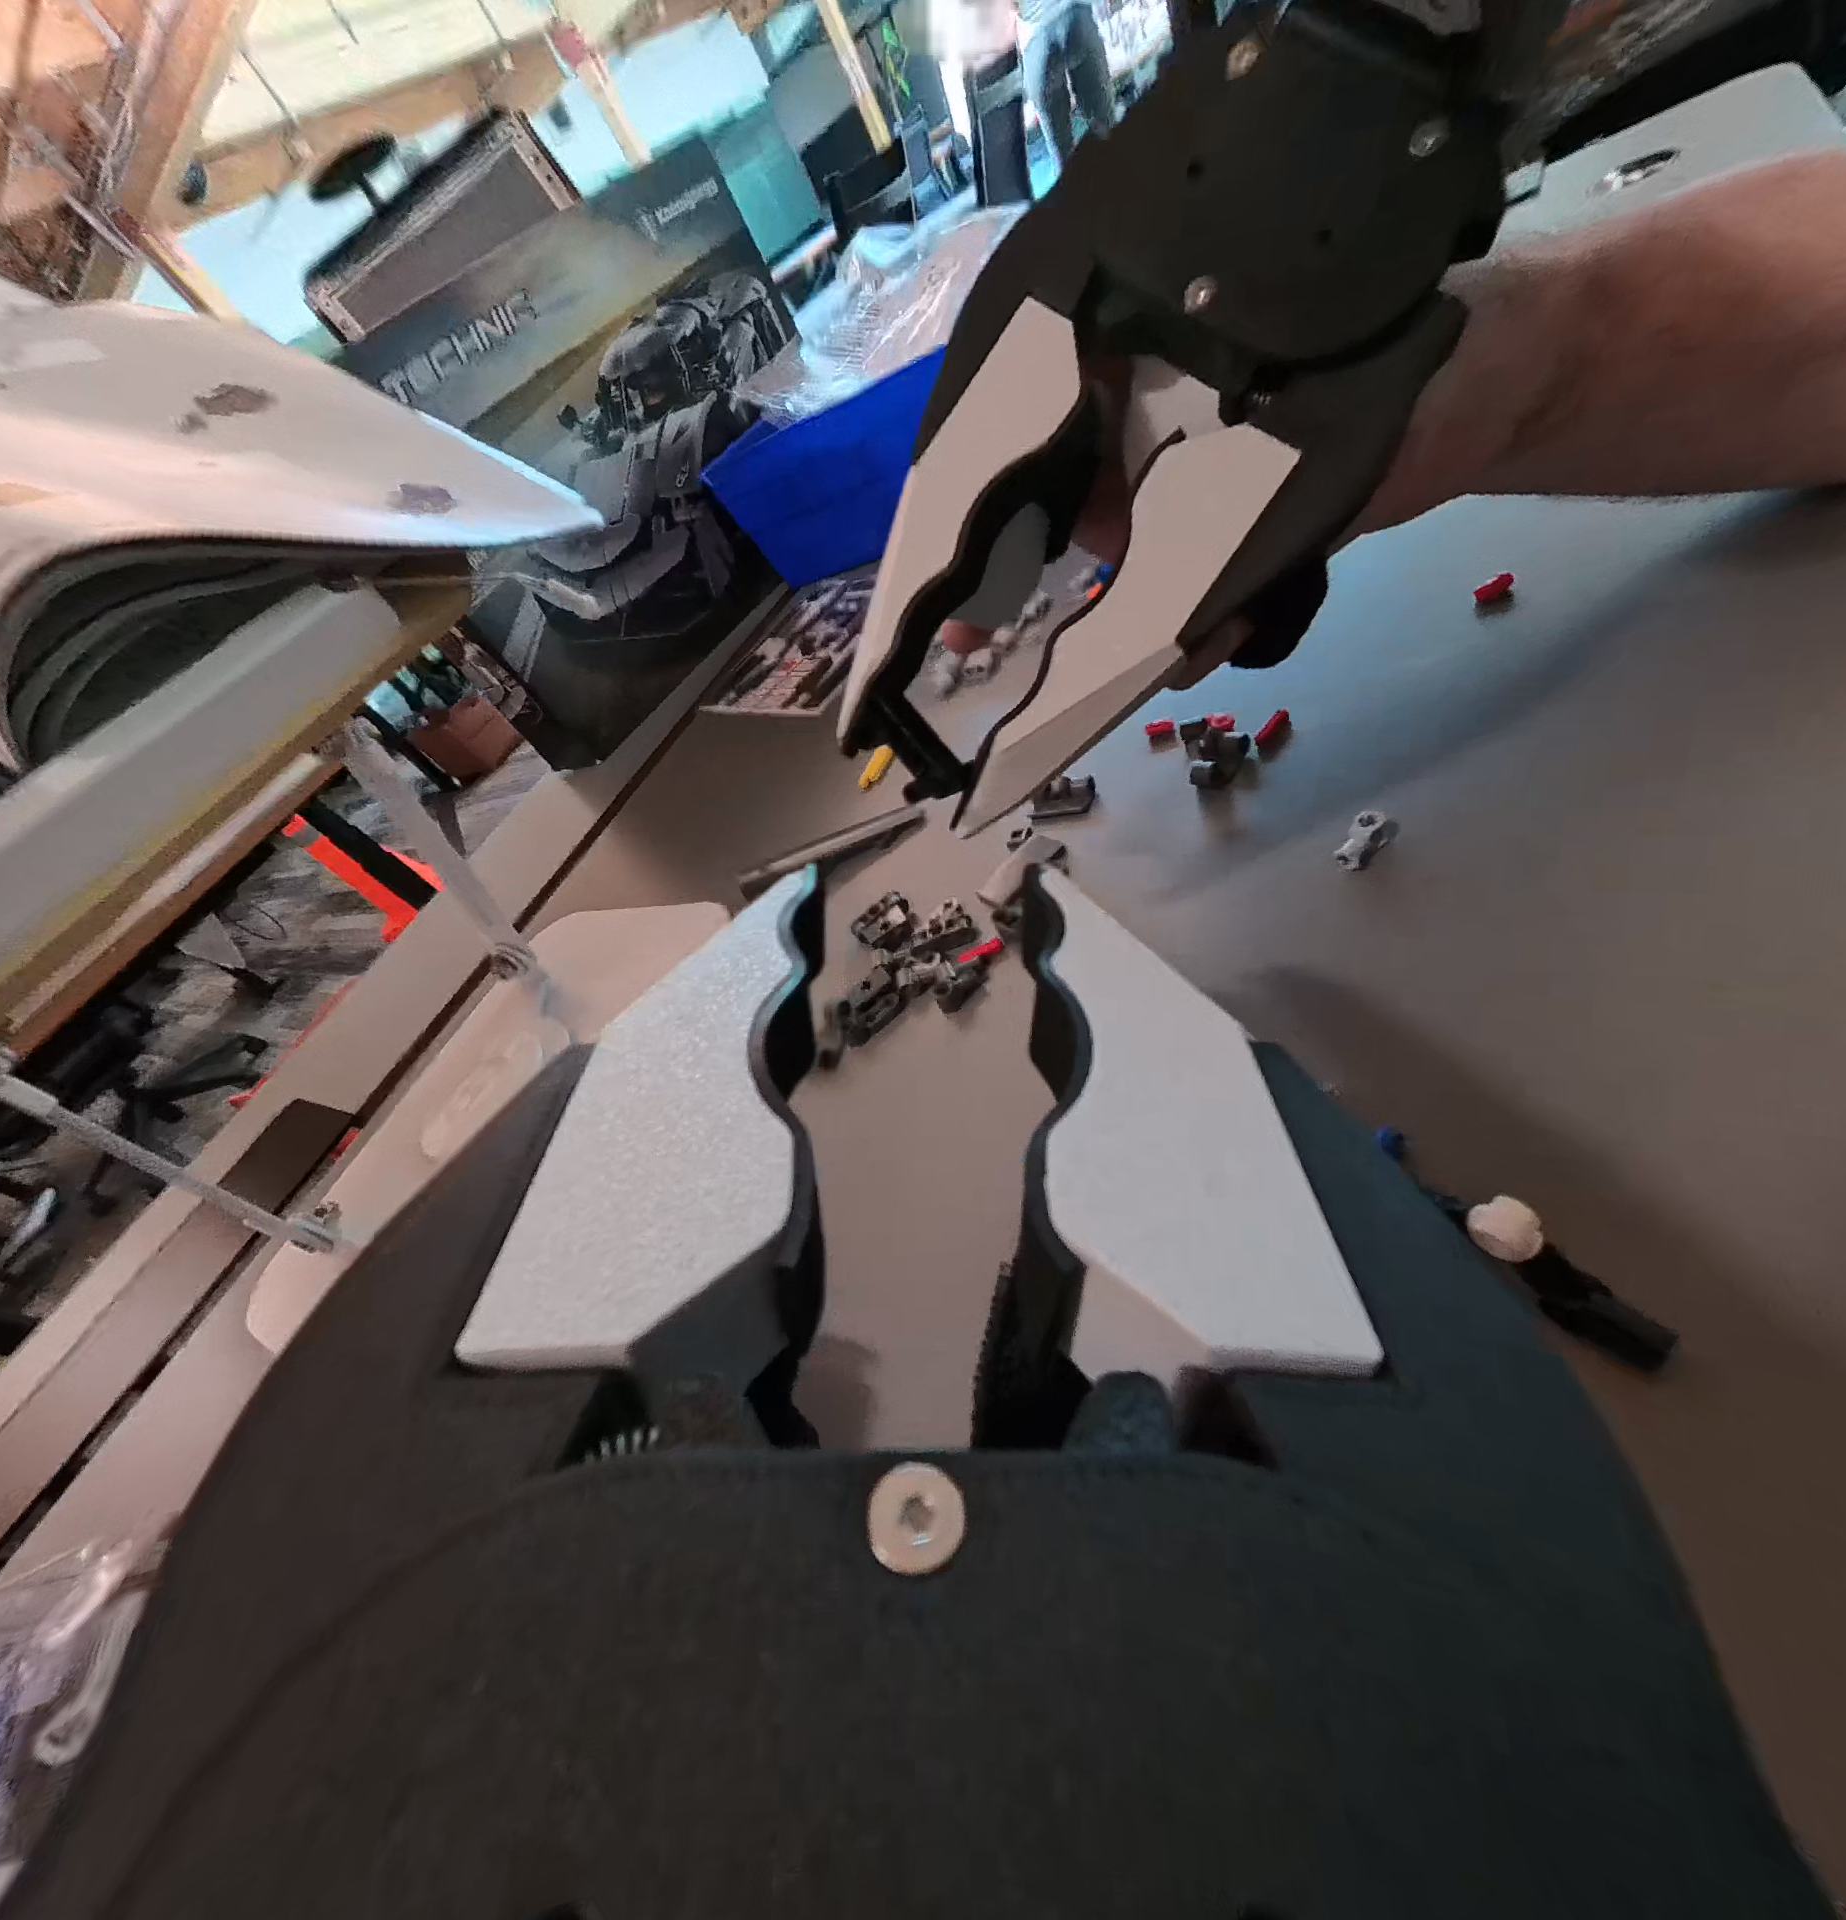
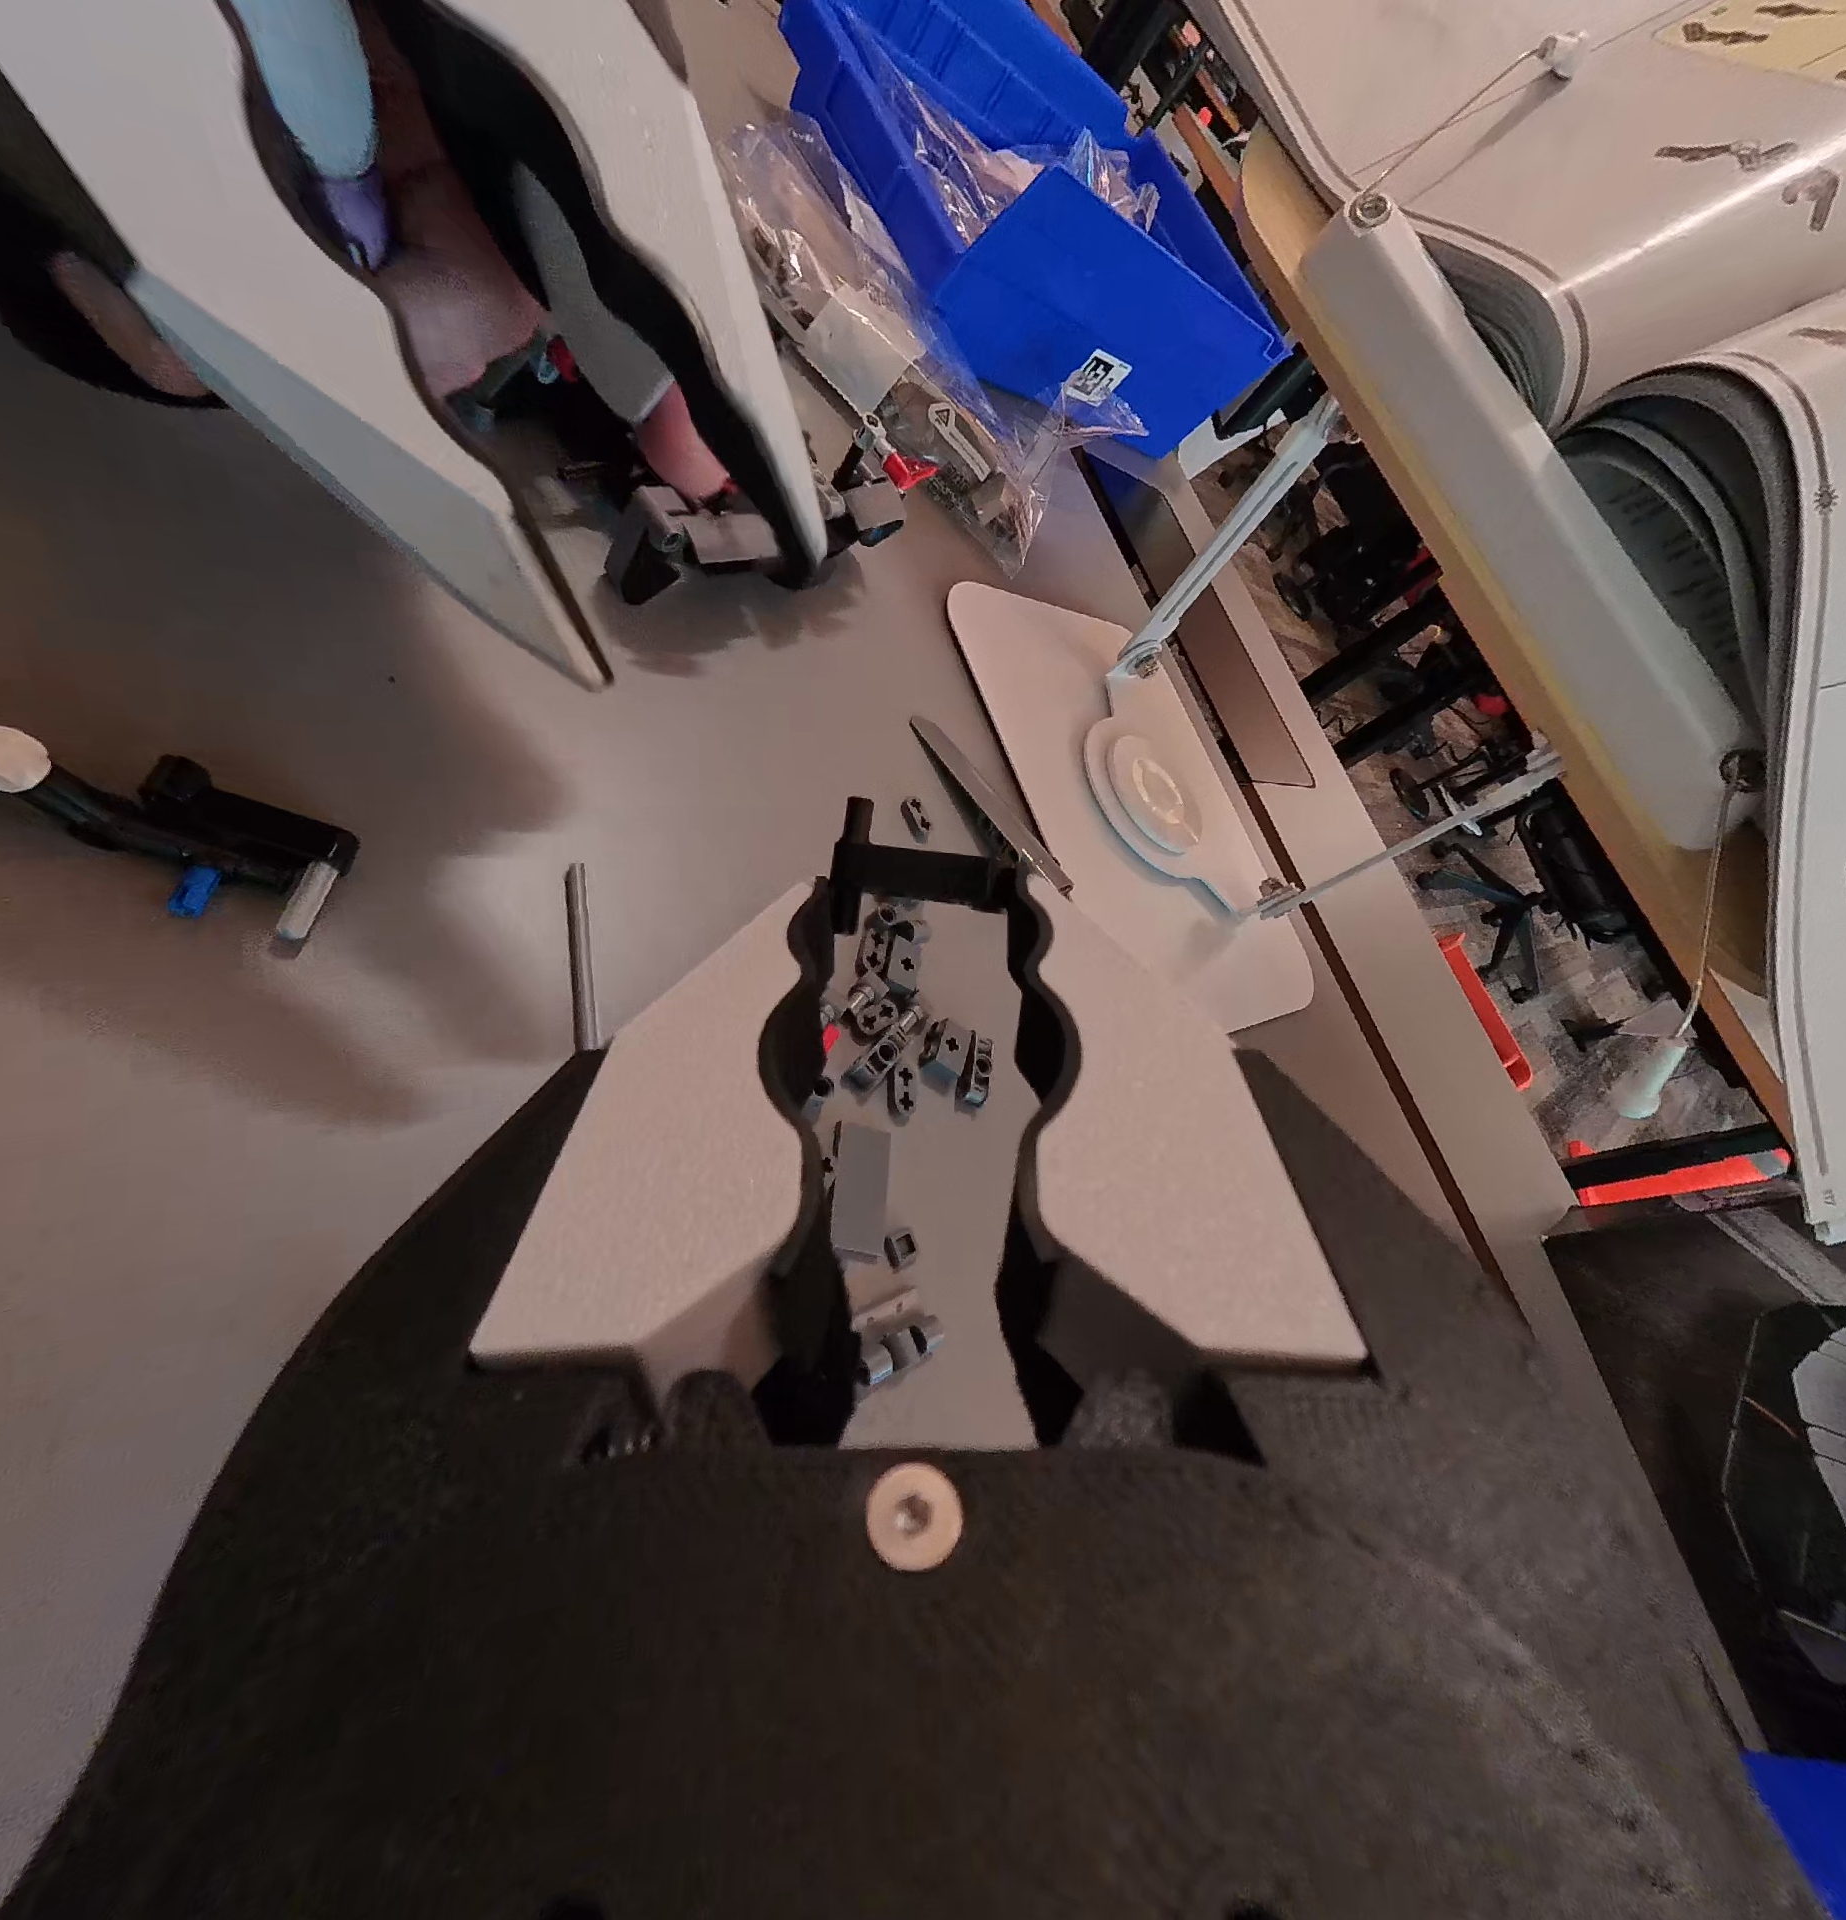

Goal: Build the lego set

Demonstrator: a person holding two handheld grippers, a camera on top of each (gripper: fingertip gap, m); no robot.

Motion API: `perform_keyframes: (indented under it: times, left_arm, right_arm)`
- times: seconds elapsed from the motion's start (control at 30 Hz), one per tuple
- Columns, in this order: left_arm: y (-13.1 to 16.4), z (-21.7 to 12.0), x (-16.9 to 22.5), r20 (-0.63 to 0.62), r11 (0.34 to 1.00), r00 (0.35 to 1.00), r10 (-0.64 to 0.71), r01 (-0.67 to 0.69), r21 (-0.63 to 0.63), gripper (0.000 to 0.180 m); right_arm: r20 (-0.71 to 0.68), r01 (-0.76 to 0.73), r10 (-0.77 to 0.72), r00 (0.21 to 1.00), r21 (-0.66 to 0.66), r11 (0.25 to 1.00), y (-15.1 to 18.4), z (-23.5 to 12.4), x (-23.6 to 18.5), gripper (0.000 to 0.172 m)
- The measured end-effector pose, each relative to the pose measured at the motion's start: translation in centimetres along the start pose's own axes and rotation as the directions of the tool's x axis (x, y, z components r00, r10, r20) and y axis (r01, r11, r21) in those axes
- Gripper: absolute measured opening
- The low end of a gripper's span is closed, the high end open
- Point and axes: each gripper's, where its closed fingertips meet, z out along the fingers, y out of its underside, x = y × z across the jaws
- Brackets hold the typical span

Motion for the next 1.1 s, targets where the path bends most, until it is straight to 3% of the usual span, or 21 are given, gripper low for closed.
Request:
perform_keyframes:
  times: [0.2, 0.67, 0.93, 1.1]
  left_arm:
    - [-1.7, -1.0, -0.7, 0.083, 0.992, 0.991, 0.101, -0.106, 0.061, 0.049]
    - [-1.0, -0.6, 0.0, 0.07, 0.993, 0.991, 0.115, -0.115, 0.005, 0.036]
    - [-0.2, 0.0, 0.2, 0.057, 0.994, 0.993, 0.105, -0.103, -0.033, 0.036]
    - [0.0, 0.0, 0.0, 0.052, 0.995, 0.994, 0.093, -0.091, -0.04, 0.036]
  right_arm:
    - [-0.055, 0.014, -0.017, 0.998, -0.051, 0.999, 0.4, -0.5, 1.1, 0.03]
    - [0.274, -0.03, 0.093, 0.957, -0.228, 0.973, -0.6, -4.5, -8.3, 0.031]
    - [0.483, -0.008, 0.214, 0.849, -0.394, 0.919, 1.1, -6.6, -13.7, 0.031]
    - [0.54, 0.01, 0.258, 0.801, -0.444, 0.896, 1.7, -6.4, -15.1, 0.031]
